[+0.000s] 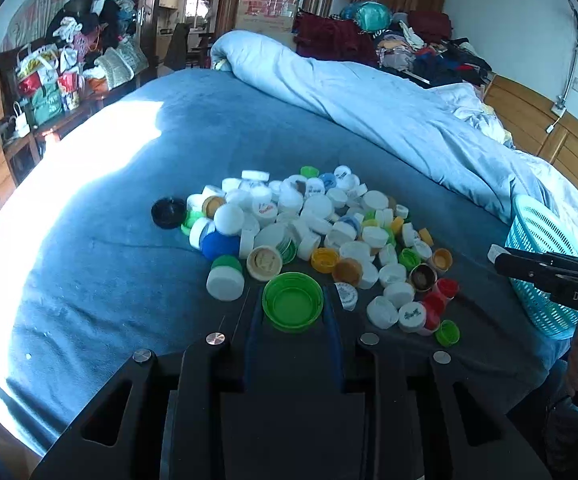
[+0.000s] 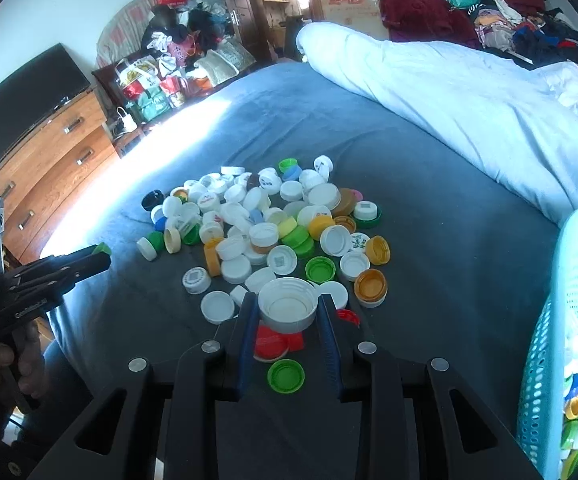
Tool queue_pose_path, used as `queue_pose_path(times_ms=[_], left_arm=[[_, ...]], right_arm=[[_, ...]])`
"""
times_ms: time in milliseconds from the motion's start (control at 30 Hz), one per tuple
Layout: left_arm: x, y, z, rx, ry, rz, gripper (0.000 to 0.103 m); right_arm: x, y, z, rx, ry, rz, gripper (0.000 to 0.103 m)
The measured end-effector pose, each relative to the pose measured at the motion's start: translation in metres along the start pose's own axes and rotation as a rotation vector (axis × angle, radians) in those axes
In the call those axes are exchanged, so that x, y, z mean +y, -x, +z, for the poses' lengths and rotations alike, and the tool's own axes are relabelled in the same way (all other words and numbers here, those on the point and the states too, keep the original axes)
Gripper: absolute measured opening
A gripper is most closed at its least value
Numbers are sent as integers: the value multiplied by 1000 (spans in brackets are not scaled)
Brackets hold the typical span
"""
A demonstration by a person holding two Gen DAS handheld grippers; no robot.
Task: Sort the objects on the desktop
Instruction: 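Grasp a white cap with the right tool while the left tool grasps a green cap, then carry the white and green caps over the basket with both tools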
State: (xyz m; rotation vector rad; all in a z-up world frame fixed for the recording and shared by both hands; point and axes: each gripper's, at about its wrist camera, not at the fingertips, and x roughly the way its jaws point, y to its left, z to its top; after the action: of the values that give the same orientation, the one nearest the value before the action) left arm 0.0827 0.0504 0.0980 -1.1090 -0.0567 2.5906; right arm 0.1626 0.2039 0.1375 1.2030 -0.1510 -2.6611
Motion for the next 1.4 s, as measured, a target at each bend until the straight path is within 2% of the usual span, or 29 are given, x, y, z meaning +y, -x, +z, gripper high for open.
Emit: queue_pose_path(times_ms=[267, 533, 967, 1400], left_arm=[[-28, 23, 27, -46, -33, 1, 25], [-69, 26, 50, -51, -72, -18, 25], [-163, 24, 83, -44, -184, -110, 25], [-251, 3, 101, -11, -332, -74, 25]], right_arm=[[2, 50, 14, -91, 7, -12, 32], [-3, 89, 20, -162, 17, -44, 32], [-43, 139, 17, -237, -43, -151, 32], [-98, 184, 2, -271, -142, -269, 32]])
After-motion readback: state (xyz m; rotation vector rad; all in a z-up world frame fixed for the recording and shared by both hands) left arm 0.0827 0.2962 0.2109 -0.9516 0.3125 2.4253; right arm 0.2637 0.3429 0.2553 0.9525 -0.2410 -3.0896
